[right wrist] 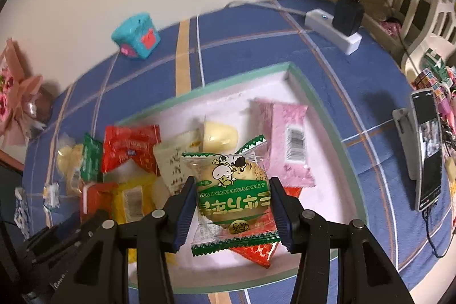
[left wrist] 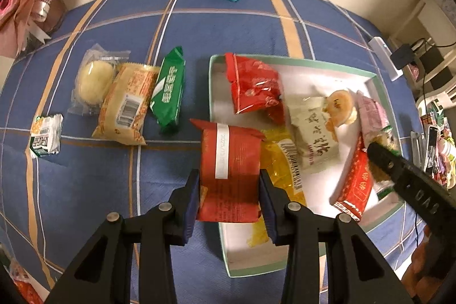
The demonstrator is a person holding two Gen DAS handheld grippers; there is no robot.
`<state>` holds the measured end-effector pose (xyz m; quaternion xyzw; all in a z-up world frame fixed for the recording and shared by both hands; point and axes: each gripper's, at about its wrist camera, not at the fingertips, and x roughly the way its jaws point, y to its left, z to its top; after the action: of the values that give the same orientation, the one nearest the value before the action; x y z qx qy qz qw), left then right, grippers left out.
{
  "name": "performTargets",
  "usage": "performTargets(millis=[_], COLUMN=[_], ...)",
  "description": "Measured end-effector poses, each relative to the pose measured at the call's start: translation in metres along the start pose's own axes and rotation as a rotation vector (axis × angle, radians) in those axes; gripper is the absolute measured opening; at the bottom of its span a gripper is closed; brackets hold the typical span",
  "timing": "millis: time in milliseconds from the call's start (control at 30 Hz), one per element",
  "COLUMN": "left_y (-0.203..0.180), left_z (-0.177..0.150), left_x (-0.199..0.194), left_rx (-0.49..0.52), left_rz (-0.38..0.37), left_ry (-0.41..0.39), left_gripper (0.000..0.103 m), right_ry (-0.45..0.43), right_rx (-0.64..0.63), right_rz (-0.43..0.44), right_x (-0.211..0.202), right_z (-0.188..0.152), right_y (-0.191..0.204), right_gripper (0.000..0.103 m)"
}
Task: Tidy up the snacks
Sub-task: 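Carry both packets over the tray and open both tools to drop them, then withdraw both tools from the tray back over the remaining snacks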
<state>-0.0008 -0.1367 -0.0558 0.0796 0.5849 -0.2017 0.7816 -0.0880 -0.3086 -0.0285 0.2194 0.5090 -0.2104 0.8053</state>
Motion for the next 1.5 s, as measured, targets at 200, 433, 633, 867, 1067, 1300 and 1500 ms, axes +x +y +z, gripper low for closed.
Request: performTargets(millis=[200, 433, 633, 867, 1067, 1300, 1500], left_y=[-0.008, -0.022, -0.031, -0.023, -0.021, 0.003, 0.029], left_z=[-0.004, -0.008, -0.012, -0.010, -0.009, -0.005, -0.002], left_x=[0.005, 0.010, 0.021, 0.015, -0.001, -0.012, -0.017], left_rx=[0.023, 0.042, 0.070, 0.031, 0.023, -0.041, -0.125], left_rz=[-0.007, -0.078, -0.054, -0.074, -0.093, -0.045, -0.049], left_ry=[0.009, 0.044, 0.071, 0.066, 0.032, -0.004, -0.023], left_gripper=[0.041, 0.041, 0.041, 0.055, 0.057, 0.061, 0.061], right_ry=[0.085, 0.090, 0.093, 0.088, 0.061, 0.041, 0.041], right_rx=[-0.015, -0.004, 0.002, 0.011, 0.010, -0.005, -0.022], right_rz=[-0.016, -0.028, -0.034, -0.027, -0.022, -0.020, -0.024], right_x=[0.023, 0.021, 0.018, 0.018, 0.008, 0.001, 0.000], right_z=[-0.008, -0.012, -0.013, -0.009, -0.007, -0.007, -0.008], right_y=[0.005, -0.001, -0.003, -0.003, -0.002, 0.003, 0.008], right_gripper=[0.053, 0.053, 0.053, 0.057, 0.062, 0.062, 0.062])
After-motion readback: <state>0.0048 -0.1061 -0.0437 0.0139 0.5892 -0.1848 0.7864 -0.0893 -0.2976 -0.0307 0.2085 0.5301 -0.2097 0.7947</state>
